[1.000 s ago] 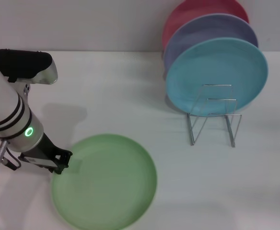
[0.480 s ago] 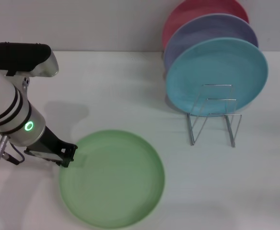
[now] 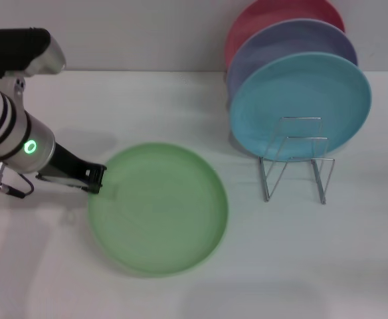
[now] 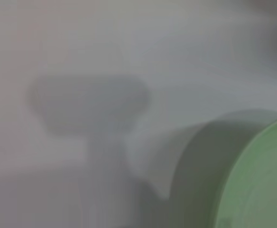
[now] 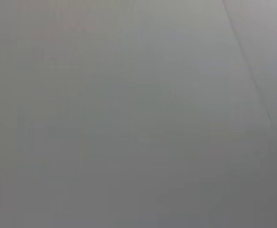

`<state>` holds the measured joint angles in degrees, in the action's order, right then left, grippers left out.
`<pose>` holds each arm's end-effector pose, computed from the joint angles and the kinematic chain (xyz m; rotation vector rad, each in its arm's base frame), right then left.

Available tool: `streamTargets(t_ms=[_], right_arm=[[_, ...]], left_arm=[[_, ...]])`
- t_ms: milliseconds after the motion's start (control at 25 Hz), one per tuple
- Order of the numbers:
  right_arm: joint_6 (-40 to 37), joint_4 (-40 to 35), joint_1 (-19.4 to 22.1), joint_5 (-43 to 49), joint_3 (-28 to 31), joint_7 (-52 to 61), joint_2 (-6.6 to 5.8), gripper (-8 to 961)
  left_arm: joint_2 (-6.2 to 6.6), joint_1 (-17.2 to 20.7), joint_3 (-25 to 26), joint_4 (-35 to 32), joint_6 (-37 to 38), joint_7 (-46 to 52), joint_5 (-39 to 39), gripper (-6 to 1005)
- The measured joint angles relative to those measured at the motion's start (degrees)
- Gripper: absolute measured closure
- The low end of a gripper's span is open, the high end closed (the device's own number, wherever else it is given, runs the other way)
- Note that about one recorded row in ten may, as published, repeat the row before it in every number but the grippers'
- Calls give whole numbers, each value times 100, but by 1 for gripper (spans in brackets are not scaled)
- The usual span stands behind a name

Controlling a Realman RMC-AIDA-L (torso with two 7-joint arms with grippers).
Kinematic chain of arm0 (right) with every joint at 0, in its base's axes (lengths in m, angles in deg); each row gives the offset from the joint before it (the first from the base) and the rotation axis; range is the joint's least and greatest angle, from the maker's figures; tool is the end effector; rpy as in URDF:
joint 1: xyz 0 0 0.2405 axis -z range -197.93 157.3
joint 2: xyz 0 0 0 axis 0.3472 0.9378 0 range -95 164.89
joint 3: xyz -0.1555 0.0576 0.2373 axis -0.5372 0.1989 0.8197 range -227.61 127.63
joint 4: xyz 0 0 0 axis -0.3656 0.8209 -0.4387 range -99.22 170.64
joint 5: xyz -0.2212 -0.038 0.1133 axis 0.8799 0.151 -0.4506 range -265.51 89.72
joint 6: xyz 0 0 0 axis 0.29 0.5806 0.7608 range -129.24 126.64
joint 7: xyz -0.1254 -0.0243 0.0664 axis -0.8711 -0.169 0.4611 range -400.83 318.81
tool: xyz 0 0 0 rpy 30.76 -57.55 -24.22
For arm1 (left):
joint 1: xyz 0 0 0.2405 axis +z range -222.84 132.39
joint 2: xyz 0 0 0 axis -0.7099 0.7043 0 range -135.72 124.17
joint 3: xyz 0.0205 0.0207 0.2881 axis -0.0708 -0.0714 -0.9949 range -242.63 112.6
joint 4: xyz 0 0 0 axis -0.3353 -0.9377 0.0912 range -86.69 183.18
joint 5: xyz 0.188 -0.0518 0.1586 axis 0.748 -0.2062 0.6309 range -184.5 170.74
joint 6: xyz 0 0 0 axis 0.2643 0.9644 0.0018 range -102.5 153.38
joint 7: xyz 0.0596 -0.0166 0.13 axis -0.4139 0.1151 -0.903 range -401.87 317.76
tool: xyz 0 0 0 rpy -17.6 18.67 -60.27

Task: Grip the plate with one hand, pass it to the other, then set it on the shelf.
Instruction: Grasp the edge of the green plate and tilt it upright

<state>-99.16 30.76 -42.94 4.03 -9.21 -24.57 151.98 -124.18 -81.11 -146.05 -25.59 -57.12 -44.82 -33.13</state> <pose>0.4343 0.2872 0.0970 -0.9187 0.2349 0.8215 -0.2017 0.4308 -0.0157 -2.1396 -1.4291 0.3499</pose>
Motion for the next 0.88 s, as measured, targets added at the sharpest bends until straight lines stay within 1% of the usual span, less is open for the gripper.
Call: streamTargets(t_ms=[160,480,680,880], right_arm=[[143,-8,-44,0,0,-25,32,296],[227,-14,-54,3,-50,-29,60,296],[258,-15,-33,12,-53,-32,91,297],[260,-15,-17,11,-53,-34,112,297]], left_arm=[[8,25,252,0,192,-305,-141,969],[11,144,767,52,823,-958,-277,969],[9,298,786,48,1403,-1136,-325,969],[-8,543,642,24,2242,-1218,-506,969]])
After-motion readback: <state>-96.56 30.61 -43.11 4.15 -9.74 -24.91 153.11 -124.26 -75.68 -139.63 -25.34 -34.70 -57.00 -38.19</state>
